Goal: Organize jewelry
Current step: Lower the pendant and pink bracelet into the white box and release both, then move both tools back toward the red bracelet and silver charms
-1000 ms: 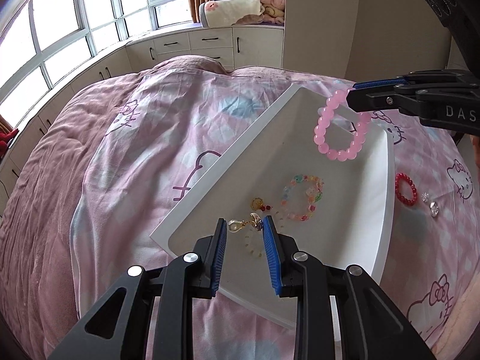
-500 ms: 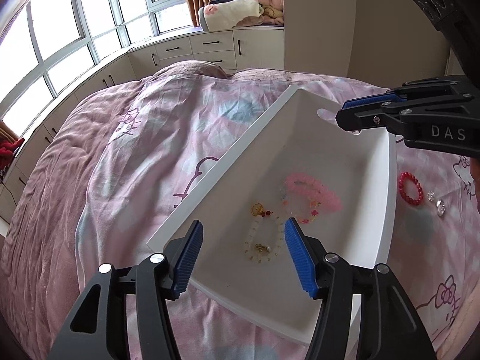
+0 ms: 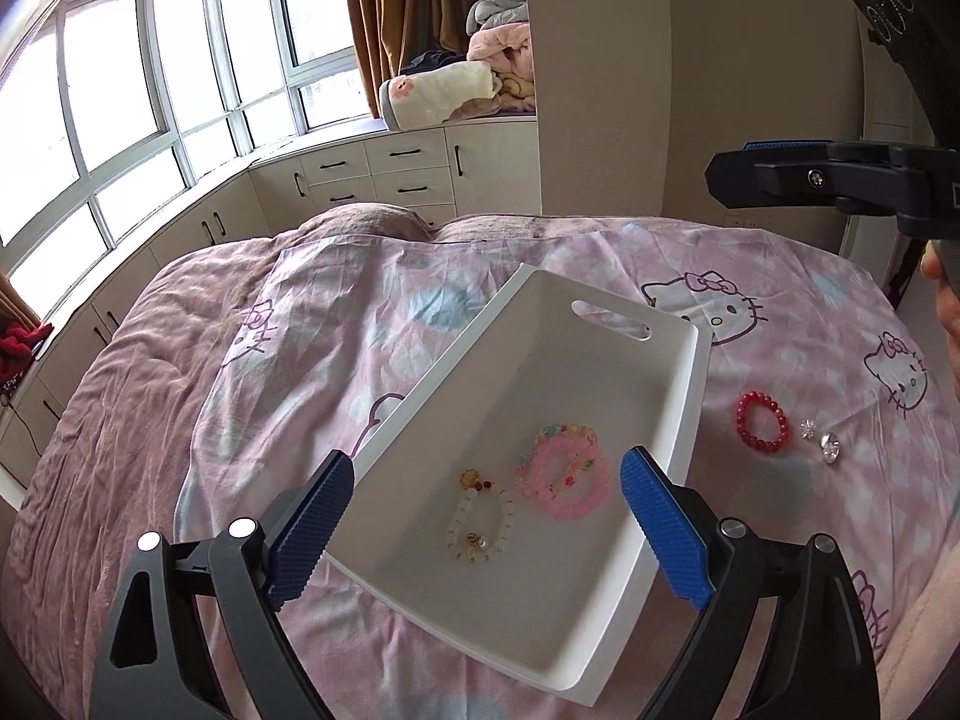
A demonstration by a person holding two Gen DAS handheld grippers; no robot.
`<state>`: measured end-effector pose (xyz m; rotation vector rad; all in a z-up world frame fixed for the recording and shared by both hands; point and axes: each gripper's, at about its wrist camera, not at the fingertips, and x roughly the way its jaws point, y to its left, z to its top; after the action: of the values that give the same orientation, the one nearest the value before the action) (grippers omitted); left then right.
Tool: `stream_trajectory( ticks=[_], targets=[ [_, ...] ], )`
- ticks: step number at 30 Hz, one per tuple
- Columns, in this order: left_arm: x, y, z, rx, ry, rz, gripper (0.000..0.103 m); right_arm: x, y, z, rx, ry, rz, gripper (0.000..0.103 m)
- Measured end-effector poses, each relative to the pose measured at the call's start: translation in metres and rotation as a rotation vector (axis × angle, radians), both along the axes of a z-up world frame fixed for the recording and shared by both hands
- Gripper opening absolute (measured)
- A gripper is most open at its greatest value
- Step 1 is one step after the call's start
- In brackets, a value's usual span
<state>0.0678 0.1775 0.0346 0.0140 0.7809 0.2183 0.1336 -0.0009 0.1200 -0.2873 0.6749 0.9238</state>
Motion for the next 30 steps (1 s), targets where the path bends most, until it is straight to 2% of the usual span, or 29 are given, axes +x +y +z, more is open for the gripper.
stream_trajectory(
  ticks=[5, 9, 15, 22, 30],
  targets=[
    [-0.009, -0.022, 0.024, 0.004, -0.05, -0.02, 0.093, -0.007, -0.043, 0.024, 0.048, -0.044, -0.027, 0.083],
    [-0.016, -0.042, 0.04, 0.031, -0.095, -0.034, 0.094, -0.012, -0.077, 0.037, 0.089, -0.064, -0.052, 0.097],
    [-0.027, -0.066, 0.056, 0.005, -0.148, -0.044, 0.097, -0.024, -0.129, 0.045, 0.105, -0.124, -0.101, 0.098],
    [-0.035, -0.094, 0.064, -0.079, -0.189, -0.074, 0.097, -0.029, -0.187, 0.029, 0.092, -0.127, -0.182, 0.098],
    [-0.037, -0.13, 0.054, -0.077, -0.234, -0.114, 0.097, -0.029, -0.239, -0.001, 0.064, -0.118, -0.275, 0.098]
  ],
)
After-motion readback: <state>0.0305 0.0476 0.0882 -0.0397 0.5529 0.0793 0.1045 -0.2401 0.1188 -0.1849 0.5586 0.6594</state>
